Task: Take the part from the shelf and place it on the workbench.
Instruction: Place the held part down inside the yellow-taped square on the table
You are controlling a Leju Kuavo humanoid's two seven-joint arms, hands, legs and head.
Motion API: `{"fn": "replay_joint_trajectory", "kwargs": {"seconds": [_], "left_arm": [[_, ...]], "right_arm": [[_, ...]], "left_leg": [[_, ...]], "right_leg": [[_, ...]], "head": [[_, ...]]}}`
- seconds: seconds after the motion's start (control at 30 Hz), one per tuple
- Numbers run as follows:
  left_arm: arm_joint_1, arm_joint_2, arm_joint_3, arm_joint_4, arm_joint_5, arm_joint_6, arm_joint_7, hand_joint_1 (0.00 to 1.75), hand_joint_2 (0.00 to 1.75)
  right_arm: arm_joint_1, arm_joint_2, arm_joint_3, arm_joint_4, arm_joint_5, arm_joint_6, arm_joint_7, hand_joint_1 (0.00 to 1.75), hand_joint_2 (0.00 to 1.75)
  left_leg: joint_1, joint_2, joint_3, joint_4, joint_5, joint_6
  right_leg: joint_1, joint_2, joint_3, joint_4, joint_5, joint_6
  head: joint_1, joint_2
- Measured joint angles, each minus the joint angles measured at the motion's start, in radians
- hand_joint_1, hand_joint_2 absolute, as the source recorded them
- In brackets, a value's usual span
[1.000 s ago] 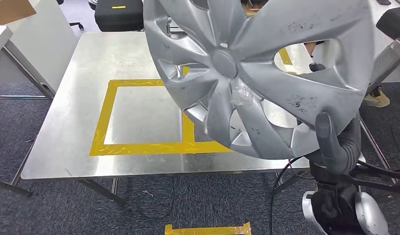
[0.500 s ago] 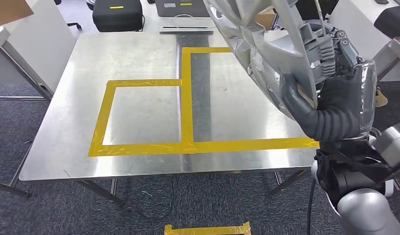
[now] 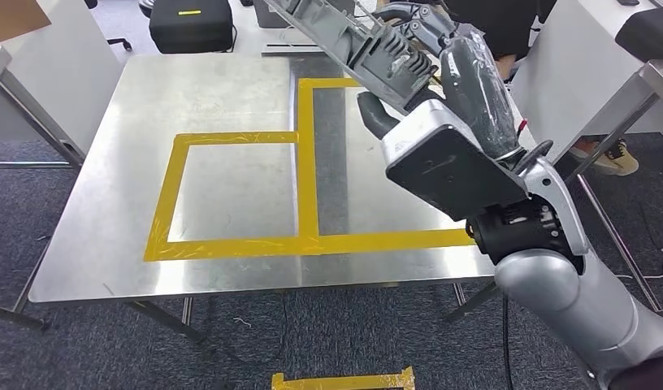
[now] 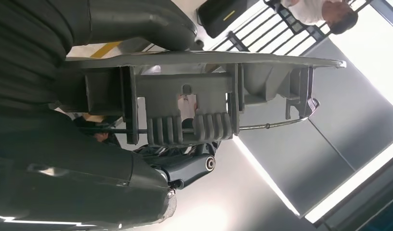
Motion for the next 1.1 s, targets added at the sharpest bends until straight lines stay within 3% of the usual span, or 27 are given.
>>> {"fn": "replay_joint_trajectory", "kwargs": {"seconds": [0.3,0.53,0.63,0.73,0.87,1.1], "left_arm": [[-0.010,-0.009,-0.001,0.000,-0.025,-0.016,0.029,0.00,1.75],[-0.014,-0.013,-0.007,0.000,-0.029,-0.018,0.033,0.00,1.75],[-0.015,-0.015,-0.007,0.000,-0.031,-0.022,0.034,0.00,1.75],[-0.019,-0.020,-0.007,0.000,-0.038,-0.028,0.041,0.00,1.75],[-0.022,-0.029,-0.009,0.000,-0.050,-0.035,0.053,0.00,1.75],[-0.022,-0.036,-0.025,0.000,-0.067,-0.045,0.064,0.00,1.75]], "right_arm": [[-0.121,0.061,0.117,0.166,0.165,0.192,0.080,1.75,1.75],[-0.169,0.104,0.183,0.283,0.187,0.220,0.082,1.75,1.75],[-0.197,0.127,0.218,0.336,0.243,0.340,0.083,1.75,1.75],[-0.212,0.197,0.271,0.474,0.340,0.439,0.041,1.75,1.75],[-0.210,0.299,0.327,0.712,0.396,0.450,0.006,1.75,1.75],[-0.207,0.364,0.375,0.999,0.401,0.497,0.038,1.75,1.75]], "left_leg": [[0.000,0.000,0.000,0.000,0.000,0.000],[0.000,-0.002,0.000,0.000,0.000,0.000],[0.000,-0.002,-0.001,-0.001,-0.001,0.000],[0.000,0.000,-0.001,-0.002,-0.001,0.001],[0.000,-0.002,0.000,-0.002,0.000,0.001],[0.000,-0.013,0.000,-0.001,0.000,0.001]], "right_leg": [[0.000,0.001,0.000,0.000,0.000,0.000],[0.000,0.001,0.000,0.000,0.000,0.000],[0.000,0.001,0.000,0.000,0.000,0.000],[0.000,0.001,0.000,0.000,0.000,0.000],[0.001,0.000,0.000,0.000,0.000,0.000],[-0.001,-0.003,0.000,-0.001,0.000,0.000]], "head": [[0.000,0.000],[0.000,0.000],[0.000,0.000],[0.000,0.000],[0.000,0.000],[0.000,0.000]]}}
